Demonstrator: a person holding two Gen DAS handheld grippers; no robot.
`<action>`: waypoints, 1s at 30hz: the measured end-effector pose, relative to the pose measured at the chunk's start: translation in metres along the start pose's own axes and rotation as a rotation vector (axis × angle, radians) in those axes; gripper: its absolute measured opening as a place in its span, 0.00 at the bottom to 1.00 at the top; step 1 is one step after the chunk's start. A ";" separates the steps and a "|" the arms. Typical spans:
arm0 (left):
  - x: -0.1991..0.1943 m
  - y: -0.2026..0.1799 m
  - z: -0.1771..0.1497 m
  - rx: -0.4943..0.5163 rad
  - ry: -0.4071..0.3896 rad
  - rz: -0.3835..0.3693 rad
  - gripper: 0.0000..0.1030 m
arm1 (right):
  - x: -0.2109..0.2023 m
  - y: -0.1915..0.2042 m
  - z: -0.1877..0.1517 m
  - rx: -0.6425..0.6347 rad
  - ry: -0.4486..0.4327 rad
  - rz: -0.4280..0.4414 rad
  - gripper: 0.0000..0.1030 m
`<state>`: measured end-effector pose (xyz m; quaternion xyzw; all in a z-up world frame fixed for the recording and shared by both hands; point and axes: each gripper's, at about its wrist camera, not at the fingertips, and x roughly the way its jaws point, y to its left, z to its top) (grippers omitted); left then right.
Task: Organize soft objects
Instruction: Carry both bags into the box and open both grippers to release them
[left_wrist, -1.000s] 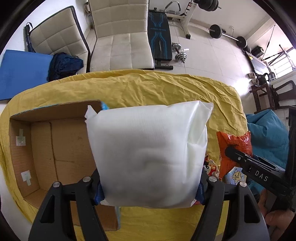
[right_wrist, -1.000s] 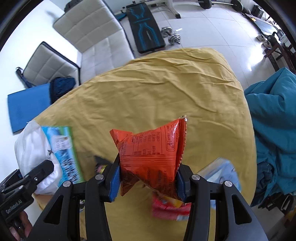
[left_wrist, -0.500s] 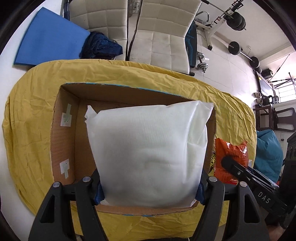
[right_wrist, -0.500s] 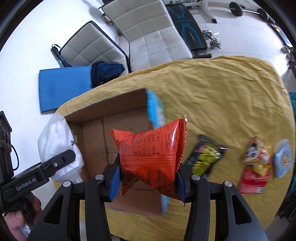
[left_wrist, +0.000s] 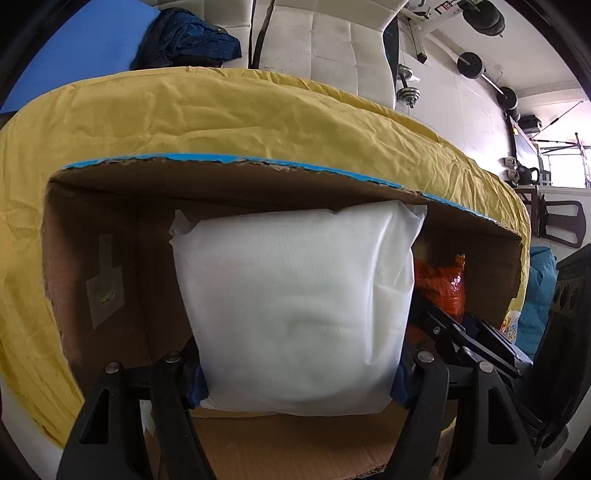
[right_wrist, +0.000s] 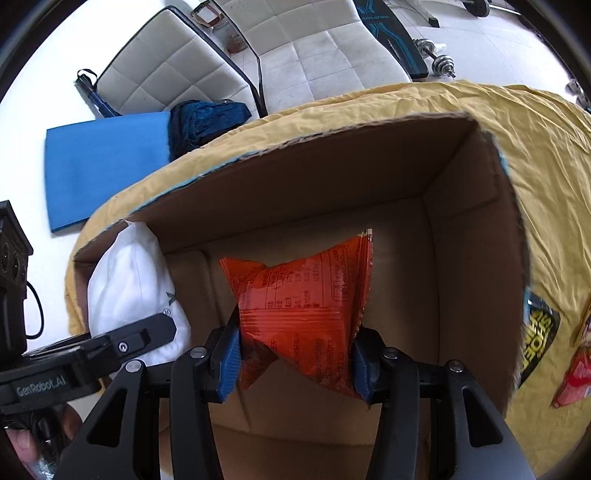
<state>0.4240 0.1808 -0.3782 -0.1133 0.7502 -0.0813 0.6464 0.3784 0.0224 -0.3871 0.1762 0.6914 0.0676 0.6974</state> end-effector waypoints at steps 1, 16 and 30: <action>0.003 -0.001 0.001 0.012 0.007 0.005 0.70 | 0.006 0.000 0.003 -0.007 0.003 -0.007 0.50; 0.050 0.003 0.016 0.082 0.097 0.001 0.73 | 0.045 -0.016 0.023 -0.028 0.037 -0.077 0.57; -0.001 0.011 -0.002 0.061 0.024 0.002 0.94 | 0.027 0.014 0.014 -0.185 0.033 -0.142 0.90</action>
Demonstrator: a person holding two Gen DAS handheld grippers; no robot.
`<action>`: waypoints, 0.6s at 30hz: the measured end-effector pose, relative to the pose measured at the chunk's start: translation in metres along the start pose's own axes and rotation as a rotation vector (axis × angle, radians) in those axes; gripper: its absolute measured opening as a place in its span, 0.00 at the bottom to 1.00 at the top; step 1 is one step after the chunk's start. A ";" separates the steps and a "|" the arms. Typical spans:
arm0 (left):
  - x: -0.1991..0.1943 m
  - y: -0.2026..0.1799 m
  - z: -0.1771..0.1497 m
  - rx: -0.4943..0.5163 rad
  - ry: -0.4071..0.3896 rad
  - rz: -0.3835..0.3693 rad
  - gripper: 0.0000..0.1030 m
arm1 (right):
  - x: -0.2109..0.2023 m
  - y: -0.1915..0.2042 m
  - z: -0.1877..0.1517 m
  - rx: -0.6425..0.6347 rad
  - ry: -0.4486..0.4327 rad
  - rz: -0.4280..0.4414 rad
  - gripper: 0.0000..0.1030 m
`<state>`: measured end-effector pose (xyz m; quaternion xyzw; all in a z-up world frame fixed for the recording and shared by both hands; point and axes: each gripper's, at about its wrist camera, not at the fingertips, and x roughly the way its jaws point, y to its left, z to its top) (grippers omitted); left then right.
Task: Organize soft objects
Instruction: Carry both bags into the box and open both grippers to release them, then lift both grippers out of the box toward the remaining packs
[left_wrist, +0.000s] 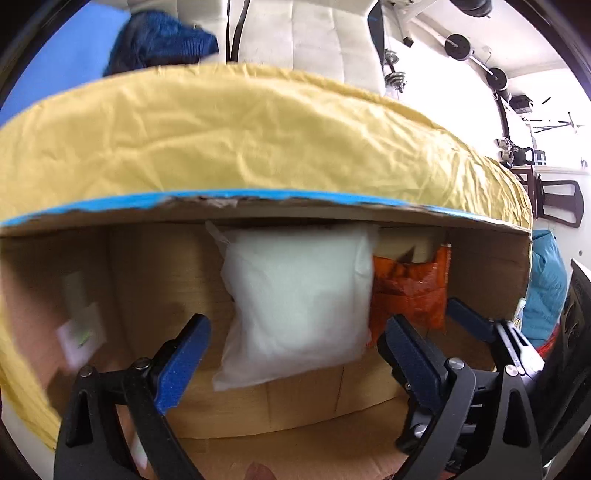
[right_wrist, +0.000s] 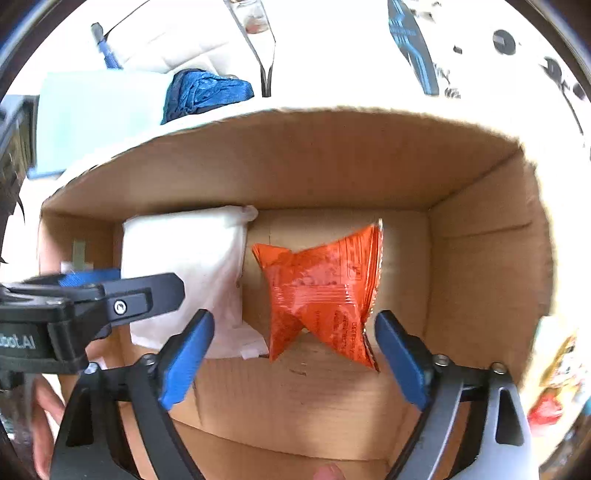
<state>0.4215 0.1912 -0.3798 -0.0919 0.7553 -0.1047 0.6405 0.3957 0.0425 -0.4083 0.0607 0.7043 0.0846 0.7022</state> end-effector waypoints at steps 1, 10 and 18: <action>-0.007 0.000 -0.003 0.004 -0.015 0.014 0.94 | -0.005 0.004 -0.001 -0.014 -0.003 -0.024 0.93; -0.035 -0.011 -0.056 0.045 -0.150 0.129 1.00 | -0.041 0.014 -0.023 -0.024 -0.050 -0.123 1.00; -0.029 -0.014 -0.085 0.054 -0.205 0.157 1.00 | -0.044 0.012 -0.063 -0.028 -0.022 -0.152 1.00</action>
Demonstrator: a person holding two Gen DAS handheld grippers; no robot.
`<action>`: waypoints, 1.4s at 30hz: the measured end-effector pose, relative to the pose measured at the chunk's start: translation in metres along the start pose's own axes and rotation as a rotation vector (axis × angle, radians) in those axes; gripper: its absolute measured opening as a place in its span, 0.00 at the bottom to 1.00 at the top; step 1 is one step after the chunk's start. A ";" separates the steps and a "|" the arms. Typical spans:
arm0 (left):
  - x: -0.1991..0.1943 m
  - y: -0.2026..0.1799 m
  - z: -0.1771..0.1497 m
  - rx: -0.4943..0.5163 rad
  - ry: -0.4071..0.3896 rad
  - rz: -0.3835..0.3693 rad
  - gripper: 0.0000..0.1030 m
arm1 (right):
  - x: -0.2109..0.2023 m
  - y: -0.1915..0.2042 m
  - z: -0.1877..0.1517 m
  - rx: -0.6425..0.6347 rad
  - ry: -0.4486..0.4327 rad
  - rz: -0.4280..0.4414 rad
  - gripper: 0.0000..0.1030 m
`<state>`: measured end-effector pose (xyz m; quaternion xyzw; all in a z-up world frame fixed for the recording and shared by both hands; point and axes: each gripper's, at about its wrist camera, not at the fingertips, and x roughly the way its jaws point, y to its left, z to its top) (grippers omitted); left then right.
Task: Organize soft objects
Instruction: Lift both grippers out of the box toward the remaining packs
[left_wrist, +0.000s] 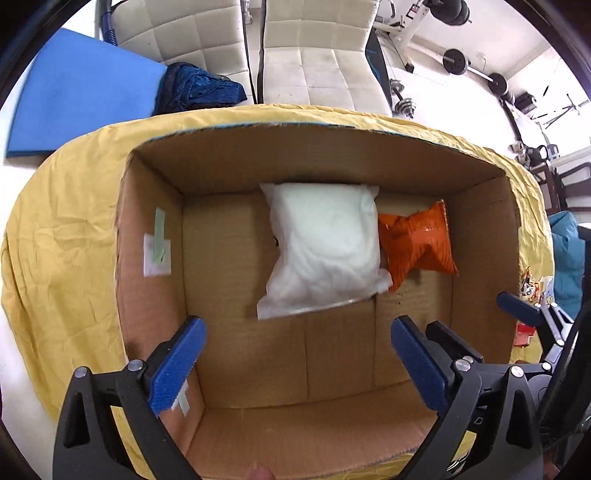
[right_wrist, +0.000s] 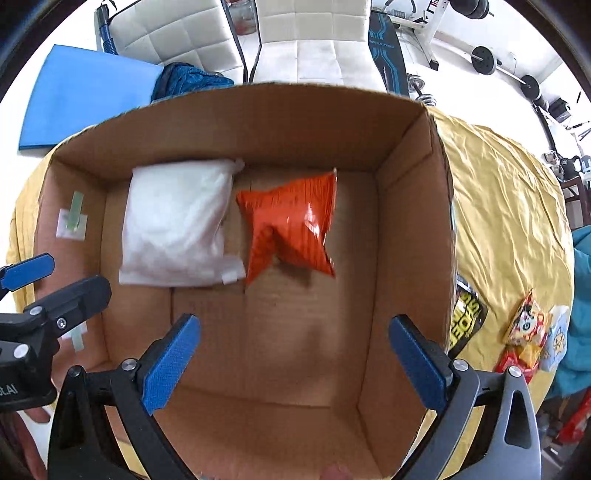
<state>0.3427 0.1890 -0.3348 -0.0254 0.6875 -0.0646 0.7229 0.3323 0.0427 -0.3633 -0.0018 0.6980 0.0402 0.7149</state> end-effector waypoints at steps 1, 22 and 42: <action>0.000 -0.002 -0.003 -0.003 0.000 -0.003 1.00 | 0.000 0.001 -0.003 0.000 0.003 0.004 1.00; -0.106 -0.020 -0.091 -0.005 -0.283 0.056 1.00 | -0.114 0.006 -0.112 -0.017 -0.196 -0.014 1.00; -0.161 -0.061 -0.140 0.055 -0.356 0.047 0.99 | -0.191 0.005 -0.169 -0.006 -0.266 0.066 1.00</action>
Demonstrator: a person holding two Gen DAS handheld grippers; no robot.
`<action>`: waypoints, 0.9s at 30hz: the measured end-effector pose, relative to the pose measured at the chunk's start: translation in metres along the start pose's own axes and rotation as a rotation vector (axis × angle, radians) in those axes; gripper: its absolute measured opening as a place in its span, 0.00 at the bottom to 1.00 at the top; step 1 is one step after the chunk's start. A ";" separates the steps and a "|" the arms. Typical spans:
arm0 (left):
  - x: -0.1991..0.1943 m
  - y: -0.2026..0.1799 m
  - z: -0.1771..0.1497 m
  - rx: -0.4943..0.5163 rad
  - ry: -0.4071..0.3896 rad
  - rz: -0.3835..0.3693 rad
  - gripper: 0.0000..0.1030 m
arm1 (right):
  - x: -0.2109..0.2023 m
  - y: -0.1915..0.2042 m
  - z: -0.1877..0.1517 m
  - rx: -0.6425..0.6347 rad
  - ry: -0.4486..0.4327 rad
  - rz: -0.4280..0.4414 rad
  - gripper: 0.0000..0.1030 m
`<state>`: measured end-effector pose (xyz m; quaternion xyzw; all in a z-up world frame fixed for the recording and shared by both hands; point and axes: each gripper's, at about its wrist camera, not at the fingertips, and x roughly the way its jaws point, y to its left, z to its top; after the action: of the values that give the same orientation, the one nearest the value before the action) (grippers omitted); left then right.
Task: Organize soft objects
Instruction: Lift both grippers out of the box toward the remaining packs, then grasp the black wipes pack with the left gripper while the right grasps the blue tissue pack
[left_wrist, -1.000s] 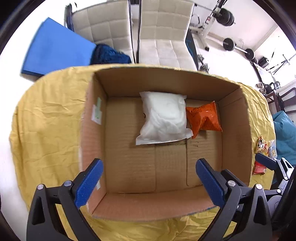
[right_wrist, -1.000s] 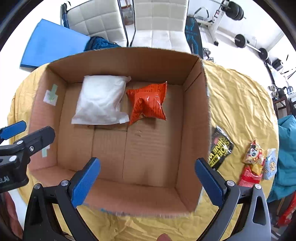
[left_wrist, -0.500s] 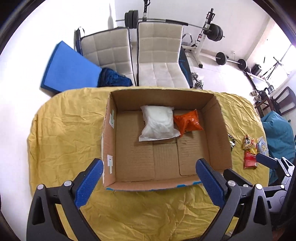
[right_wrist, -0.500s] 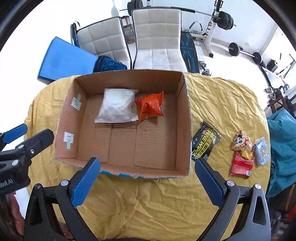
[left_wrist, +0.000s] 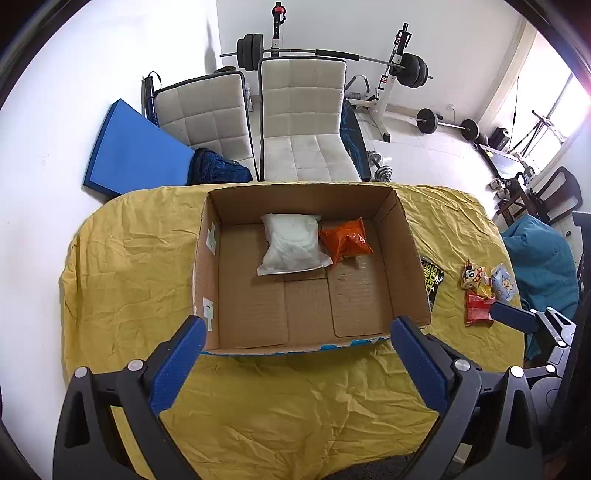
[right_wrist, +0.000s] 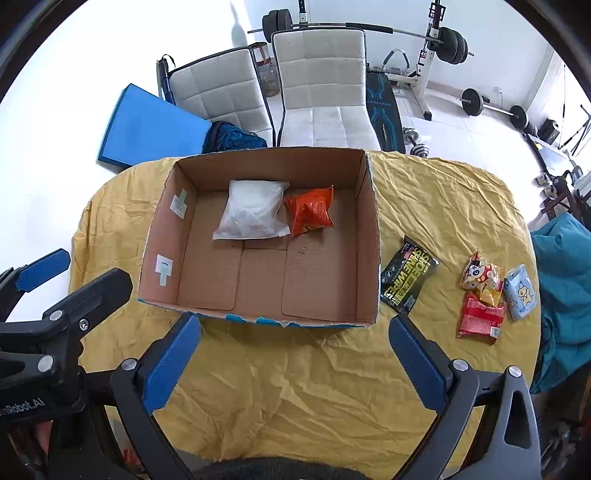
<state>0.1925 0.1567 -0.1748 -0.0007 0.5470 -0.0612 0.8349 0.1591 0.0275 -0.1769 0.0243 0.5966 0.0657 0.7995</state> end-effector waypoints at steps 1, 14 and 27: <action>-0.001 -0.002 0.000 -0.003 0.000 -0.001 0.99 | 0.000 -0.001 0.000 0.002 0.002 0.004 1.00; 0.013 -0.090 0.021 0.038 0.019 -0.078 1.00 | 0.005 -0.143 -0.014 0.239 0.095 0.058 1.00; 0.169 -0.287 0.050 0.251 0.295 -0.075 1.00 | 0.023 -0.417 -0.031 0.400 0.115 -0.144 1.00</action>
<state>0.2755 -0.1485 -0.2897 0.0922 0.6511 -0.1594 0.7363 0.1672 -0.3836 -0.2566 0.1358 0.6425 -0.1101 0.7461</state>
